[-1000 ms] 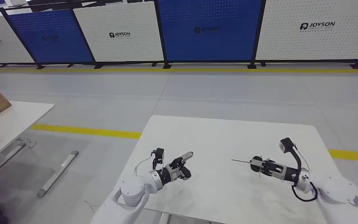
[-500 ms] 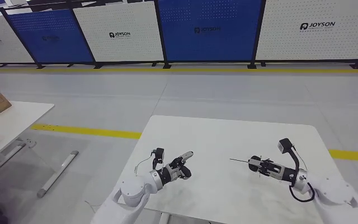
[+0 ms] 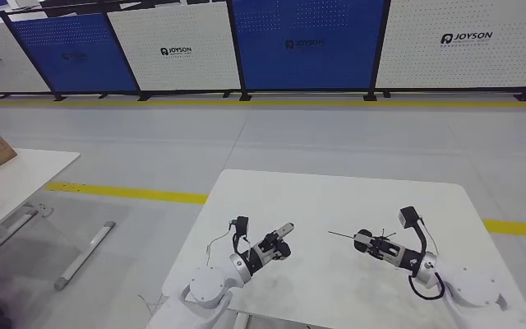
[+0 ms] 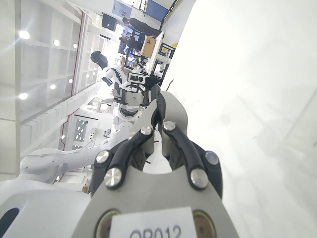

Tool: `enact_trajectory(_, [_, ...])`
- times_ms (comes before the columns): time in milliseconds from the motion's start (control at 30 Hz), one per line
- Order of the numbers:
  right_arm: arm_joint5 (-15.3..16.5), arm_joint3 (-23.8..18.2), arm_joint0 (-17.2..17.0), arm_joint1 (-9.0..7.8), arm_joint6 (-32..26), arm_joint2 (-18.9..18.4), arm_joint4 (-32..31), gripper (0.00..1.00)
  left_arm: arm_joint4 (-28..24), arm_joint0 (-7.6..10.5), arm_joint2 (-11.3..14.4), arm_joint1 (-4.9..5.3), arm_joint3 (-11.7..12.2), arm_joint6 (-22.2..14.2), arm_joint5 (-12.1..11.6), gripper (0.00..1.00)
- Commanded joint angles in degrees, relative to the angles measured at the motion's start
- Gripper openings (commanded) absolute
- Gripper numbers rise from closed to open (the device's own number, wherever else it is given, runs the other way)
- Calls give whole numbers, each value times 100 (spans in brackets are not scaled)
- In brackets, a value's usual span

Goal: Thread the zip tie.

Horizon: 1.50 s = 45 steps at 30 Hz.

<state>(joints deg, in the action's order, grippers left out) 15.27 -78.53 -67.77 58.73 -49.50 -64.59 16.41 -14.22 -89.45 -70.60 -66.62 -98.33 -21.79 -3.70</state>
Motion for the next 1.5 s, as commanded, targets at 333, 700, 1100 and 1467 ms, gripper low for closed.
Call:
enact_trajectory(333, [306, -135, -148, 67, 483, 111, 80, 0, -653, 141, 100, -19, 219, -491, 33, 100])
enact_trajectory(700, [422, 77, 57, 233, 53, 543, 458, 0, -1187, 628, 445, -103, 813, -673, 82, 100])
enact_trajectory(1100, [400, 38, 54, 267, -246, 607, 842, 0, -1590, 667, 368, -90, 915, -1044, 126, 100])
enact_trajectory(1467, [422, 271, 212, 331, -519, 739, 1053, 0, -1453, 678, 472, -77, 1058, -1362, -148, 100])
